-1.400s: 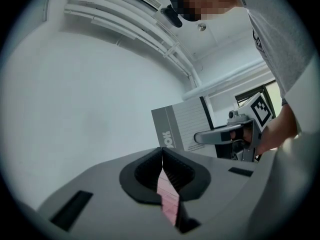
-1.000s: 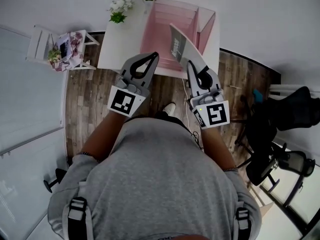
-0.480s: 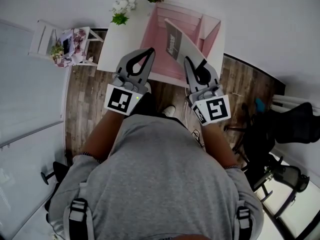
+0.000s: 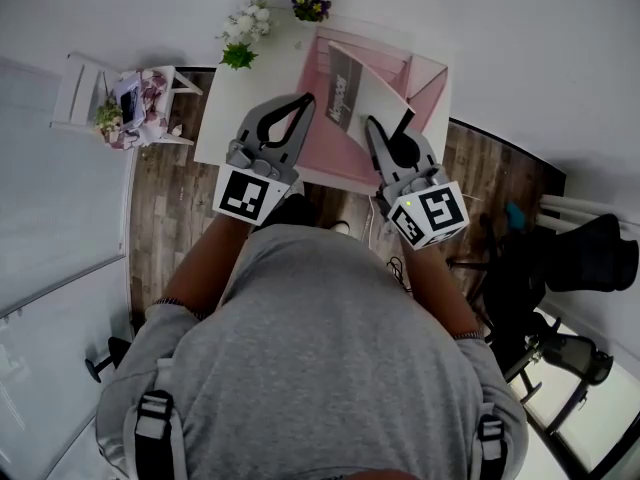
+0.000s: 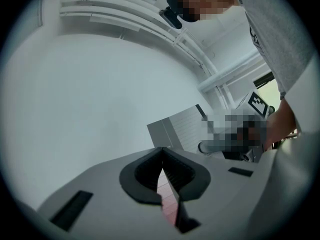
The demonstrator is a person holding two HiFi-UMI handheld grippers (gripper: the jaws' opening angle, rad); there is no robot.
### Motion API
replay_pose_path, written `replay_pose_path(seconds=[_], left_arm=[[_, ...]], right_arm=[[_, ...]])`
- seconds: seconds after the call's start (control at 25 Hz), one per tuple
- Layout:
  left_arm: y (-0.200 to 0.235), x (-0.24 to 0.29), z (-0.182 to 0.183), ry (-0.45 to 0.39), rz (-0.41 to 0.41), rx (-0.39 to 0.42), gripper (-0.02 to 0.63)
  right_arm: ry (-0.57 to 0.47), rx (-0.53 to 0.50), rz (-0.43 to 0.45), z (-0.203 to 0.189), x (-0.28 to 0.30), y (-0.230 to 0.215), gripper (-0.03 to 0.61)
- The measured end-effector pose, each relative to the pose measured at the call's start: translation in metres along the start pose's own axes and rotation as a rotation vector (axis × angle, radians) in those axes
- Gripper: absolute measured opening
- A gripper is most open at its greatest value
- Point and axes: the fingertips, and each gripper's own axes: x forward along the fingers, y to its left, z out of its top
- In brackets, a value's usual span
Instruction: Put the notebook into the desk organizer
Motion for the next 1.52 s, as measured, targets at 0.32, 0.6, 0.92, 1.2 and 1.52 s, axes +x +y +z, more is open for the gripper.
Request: replay_pose_path(seconds=[0.32, 0.6, 0.92, 1.2, 1.52], left_arm=[[0.026, 0.019, -0.016, 0.01, -0.04, -0.011, 0.02], [0.031, 0.028, -0.025, 0.017, -0.087, -0.01, 0.02], [0.039, 0.029, -0.036, 0.029, -0.099, -0.033, 0.02], [0.045, 0.032, -0.047, 0.047, -0.112, -0.029, 0.02], [0.053, 0.034, -0.054, 0.056, -0.115, -0.033, 0.02]], right_arm=[[0.09, 0.158, -0.054, -0.017, 0.027, -0.027, 0.017], [0.155, 0.32, -0.037, -0.032, 0.045, -0.037, 0.017], [0.241, 0.501, -0.006, -0.054, 0.06, -0.038, 0.017], [0.307, 0.623, 0.021, -0.077, 0.077, -0.041, 0.018], [0.356, 0.677, -0.013, -0.099, 0.095, -0.054, 0.018]])
